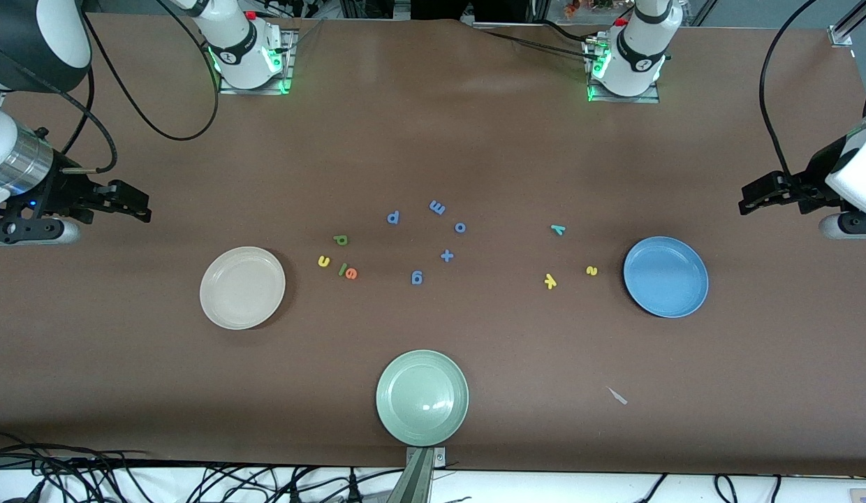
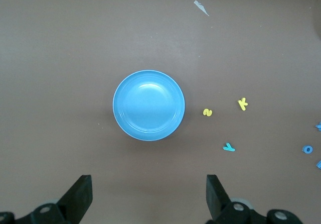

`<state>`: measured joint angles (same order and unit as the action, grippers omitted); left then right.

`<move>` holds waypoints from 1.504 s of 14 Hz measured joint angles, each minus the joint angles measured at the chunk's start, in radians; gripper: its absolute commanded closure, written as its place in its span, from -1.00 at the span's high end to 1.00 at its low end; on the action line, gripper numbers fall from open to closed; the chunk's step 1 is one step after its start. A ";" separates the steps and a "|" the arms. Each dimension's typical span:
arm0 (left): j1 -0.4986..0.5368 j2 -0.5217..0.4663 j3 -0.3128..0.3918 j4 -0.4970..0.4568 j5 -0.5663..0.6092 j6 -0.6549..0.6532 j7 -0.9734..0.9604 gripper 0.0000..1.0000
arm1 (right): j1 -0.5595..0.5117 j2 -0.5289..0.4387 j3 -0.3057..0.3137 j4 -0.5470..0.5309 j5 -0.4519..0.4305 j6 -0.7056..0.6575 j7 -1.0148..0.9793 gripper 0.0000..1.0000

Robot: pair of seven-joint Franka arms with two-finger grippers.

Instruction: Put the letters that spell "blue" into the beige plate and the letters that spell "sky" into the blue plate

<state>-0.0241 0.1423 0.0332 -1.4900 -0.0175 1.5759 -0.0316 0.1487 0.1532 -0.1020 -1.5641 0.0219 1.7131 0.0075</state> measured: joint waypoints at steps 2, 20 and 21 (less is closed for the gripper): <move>0.000 0.000 0.000 0.000 0.000 0.000 0.000 1.00 | 0.000 0.001 0.000 0.000 0.000 -0.003 -0.001 1.00; -0.027 0.101 -0.013 -0.104 0.000 0.146 -0.103 1.00 | 0.002 0.005 0.003 0.055 0.000 -0.011 -0.004 1.00; -0.042 0.107 -0.015 -0.139 0.000 0.189 -0.138 1.00 | 0.003 0.006 0.003 0.055 0.000 -0.012 -0.004 1.00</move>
<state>-0.0666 0.2496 0.0184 -1.6291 -0.0175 1.7648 -0.1700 0.1520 0.1588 -0.0989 -1.5095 0.0217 1.7016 0.0035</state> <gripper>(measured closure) 0.000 0.000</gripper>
